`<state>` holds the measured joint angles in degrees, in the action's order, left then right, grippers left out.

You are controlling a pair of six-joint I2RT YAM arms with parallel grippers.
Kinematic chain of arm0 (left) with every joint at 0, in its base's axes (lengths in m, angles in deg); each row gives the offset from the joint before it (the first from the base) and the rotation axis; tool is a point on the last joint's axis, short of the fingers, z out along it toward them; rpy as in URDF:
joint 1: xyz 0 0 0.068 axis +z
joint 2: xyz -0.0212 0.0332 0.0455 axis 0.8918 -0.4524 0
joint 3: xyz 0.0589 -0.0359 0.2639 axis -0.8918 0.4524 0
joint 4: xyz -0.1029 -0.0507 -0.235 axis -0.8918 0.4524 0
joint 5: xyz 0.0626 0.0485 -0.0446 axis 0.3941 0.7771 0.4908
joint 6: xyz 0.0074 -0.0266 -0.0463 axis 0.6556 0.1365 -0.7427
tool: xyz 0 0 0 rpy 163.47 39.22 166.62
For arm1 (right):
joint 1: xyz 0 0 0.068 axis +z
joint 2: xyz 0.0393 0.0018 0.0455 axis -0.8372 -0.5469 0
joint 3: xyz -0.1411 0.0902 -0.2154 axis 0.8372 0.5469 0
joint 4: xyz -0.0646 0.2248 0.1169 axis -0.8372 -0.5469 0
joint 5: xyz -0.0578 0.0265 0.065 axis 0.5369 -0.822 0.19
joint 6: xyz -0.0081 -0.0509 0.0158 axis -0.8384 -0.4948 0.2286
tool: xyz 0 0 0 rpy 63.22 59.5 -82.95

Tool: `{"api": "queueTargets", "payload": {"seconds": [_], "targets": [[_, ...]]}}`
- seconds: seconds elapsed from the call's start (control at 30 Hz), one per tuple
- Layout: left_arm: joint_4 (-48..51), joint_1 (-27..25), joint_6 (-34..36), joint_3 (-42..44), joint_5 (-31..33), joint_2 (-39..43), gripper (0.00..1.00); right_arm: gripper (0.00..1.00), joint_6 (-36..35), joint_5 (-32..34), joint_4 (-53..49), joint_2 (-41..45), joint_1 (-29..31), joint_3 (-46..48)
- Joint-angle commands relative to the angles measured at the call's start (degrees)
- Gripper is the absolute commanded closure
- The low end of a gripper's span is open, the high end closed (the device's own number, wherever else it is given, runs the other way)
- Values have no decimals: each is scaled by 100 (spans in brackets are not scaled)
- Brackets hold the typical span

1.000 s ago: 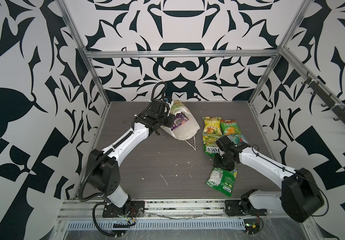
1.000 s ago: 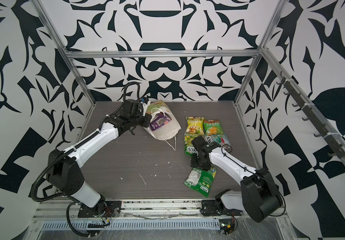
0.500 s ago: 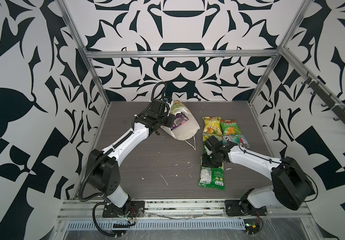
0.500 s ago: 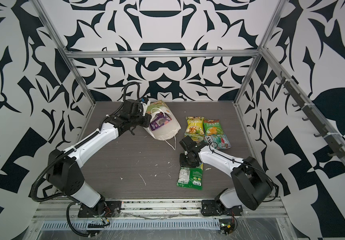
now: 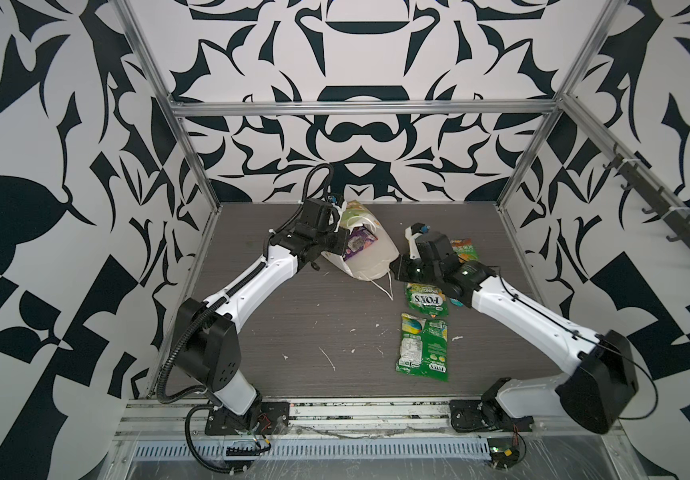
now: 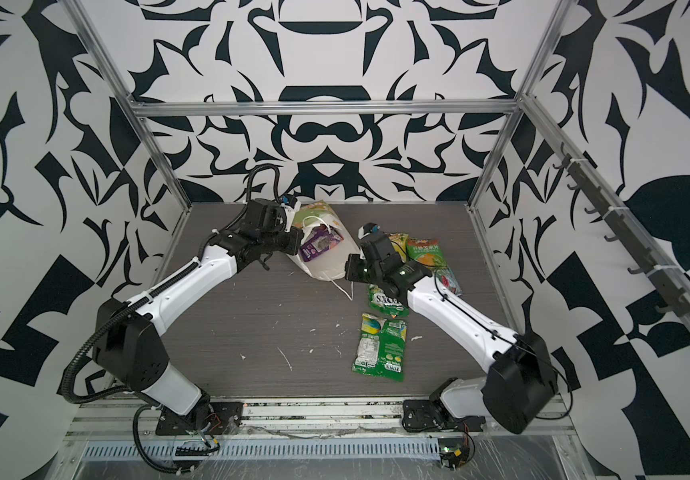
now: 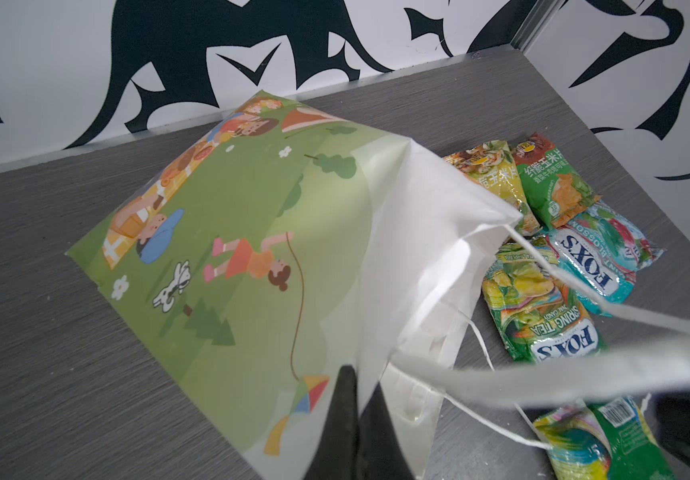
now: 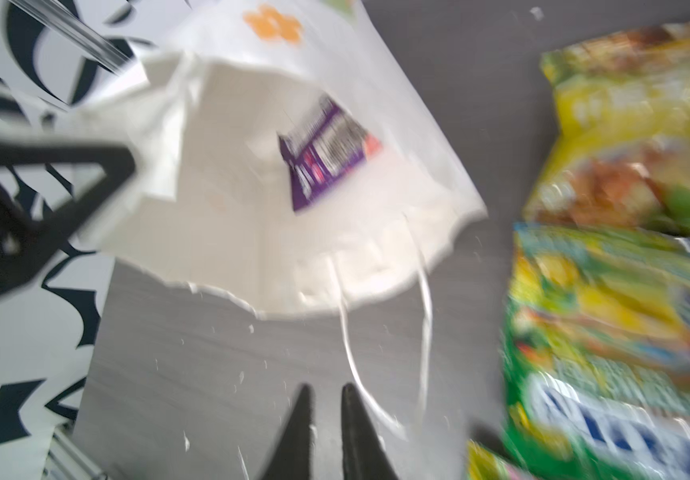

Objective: Take the snacks out of the paper bag
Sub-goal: 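Move the open right gripper back toward the bag opening, then reach the right gripper into the bag and close on the purple packet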

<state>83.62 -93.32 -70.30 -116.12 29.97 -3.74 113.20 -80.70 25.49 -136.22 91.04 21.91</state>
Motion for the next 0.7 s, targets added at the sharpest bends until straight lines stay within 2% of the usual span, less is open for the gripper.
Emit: {"api": "queueTargets", "payload": {"seconds": [0.0, 0.13, 0.33, 0.5, 0.6, 0.67], "targets": [[31, 2, -257, -259, -180, -35, 100, 92, 586, -29, 2120, -765, -12, 46], [61, -19, -294, -324, -192, -13, 100, 94, 726, 78, 2820, -1606, 59, -289], [58, -28, -278, -342, -208, -10, 100, 93, 1204, 517, 2987, -2409, 77, -654], [47, -79, -274, -416, -300, -45, 100, 81, 1650, 927, 2504, -2784, 79, -1034], [55, -107, -252, -459, -315, -97, 100, 69, 1971, 649, 2605, -3020, 23, -1181], [64, -108, -261, -486, -325, -129, 100, 66, 2078, 624, 2795, -3079, 23, -1124]]}}
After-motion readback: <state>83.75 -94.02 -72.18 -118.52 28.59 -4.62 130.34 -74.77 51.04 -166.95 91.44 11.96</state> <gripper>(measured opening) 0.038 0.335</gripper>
